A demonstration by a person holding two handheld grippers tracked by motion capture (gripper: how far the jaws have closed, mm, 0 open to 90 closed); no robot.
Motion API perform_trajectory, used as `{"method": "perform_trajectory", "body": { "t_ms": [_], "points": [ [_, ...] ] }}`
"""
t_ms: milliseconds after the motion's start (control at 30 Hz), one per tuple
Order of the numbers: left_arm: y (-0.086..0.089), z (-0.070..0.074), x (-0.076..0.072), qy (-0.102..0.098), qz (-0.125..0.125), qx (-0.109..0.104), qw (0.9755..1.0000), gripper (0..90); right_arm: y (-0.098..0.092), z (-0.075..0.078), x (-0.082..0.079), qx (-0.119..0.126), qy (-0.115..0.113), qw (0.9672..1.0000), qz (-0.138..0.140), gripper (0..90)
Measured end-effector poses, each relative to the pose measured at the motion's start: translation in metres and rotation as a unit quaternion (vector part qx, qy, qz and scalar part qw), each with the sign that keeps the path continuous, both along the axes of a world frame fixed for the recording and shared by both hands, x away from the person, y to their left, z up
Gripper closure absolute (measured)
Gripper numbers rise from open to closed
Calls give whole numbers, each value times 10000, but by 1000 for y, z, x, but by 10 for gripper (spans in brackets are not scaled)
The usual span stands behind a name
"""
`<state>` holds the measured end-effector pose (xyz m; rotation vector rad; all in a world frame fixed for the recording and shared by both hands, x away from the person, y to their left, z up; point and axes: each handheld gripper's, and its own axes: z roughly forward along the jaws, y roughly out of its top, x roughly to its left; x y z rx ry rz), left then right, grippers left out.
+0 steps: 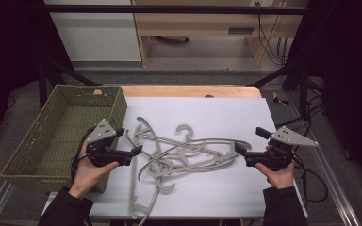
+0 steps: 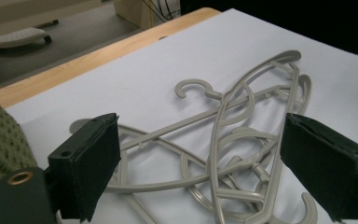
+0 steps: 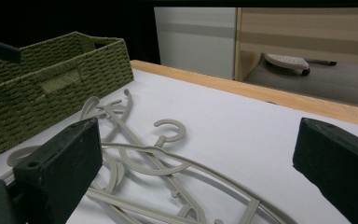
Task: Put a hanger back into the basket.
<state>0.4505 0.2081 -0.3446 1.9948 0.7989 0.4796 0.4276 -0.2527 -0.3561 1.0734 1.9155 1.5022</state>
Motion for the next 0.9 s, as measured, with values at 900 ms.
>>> {"method": "perform_trajectory", "body": {
  "t_ms": [900],
  "points": [
    [-103,-53,65,1000,-630,1521,9813,348,3,-2,2,-55,68,9999,53,16]
  ]
}}
